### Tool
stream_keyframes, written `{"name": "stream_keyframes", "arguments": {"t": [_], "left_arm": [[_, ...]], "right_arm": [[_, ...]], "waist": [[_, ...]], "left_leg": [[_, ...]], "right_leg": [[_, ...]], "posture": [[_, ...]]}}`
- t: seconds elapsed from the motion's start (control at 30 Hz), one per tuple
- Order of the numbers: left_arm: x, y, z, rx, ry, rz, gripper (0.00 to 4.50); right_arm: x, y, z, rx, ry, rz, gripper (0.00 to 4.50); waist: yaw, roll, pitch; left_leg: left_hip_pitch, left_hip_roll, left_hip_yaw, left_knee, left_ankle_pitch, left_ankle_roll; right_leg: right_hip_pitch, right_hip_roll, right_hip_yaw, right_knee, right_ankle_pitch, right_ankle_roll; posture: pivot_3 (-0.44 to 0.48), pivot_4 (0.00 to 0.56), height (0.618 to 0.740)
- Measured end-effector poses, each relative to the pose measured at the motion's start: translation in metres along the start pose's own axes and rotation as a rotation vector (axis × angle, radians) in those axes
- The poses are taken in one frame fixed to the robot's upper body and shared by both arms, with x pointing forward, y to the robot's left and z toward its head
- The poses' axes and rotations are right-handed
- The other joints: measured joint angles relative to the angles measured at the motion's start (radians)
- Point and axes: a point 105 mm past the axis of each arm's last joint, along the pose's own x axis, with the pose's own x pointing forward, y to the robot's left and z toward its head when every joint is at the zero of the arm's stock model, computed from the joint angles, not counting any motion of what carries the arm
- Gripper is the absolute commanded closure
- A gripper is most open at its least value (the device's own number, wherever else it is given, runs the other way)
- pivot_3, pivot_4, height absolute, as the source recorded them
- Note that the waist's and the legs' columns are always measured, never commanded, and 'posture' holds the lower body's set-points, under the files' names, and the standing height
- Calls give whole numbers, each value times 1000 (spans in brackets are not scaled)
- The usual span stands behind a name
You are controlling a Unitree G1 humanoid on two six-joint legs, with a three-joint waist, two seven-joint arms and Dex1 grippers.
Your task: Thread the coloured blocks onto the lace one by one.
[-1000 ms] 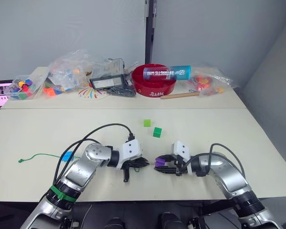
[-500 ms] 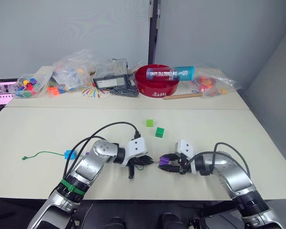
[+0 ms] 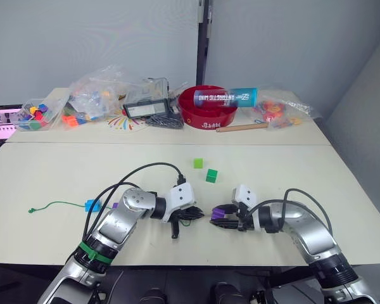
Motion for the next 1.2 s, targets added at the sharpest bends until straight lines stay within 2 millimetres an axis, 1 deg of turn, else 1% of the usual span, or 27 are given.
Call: {"name": "stream_keyframes", "arguments": {"t": [0.3, 0.63, 0.97, 1.2], "left_arm": [[-1, -3, 3, 5, 8, -7, 4500], [1, -8, 3, 9, 22, -44, 4500], [-16, -9, -5, 52, 41, -72, 4500], [-22, -11, -4, 69, 43, -65, 4500]], "right_arm": [[-1, 2, 2, 16, 22, 17, 3113], [-1, 8, 3, 60, 33, 36, 3113], [2, 11, 1, -63, 30, 56, 3113], [2, 9, 0, -81, 27, 67, 3113]], "waist": [[0, 0, 0], [0, 0, 0], [-16, 0, 0], [-19, 0, 0]], "left_leg": [[0, 0, 0, 0, 0, 0], [0, 0, 0, 0, 0, 0], [0, 1, 0, 0, 0, 0], [0, 1, 0, 0, 0, 0]], "right_leg": [[0, 0, 0, 0, 0, 0], [0, 0, 0, 0, 0, 0], [0, 1, 0, 0, 0, 0], [0, 1, 0, 0, 0, 0]], "posture": [[0, 150, 731], [0, 150, 731], [0, 150, 731], [0, 150, 731]]}}
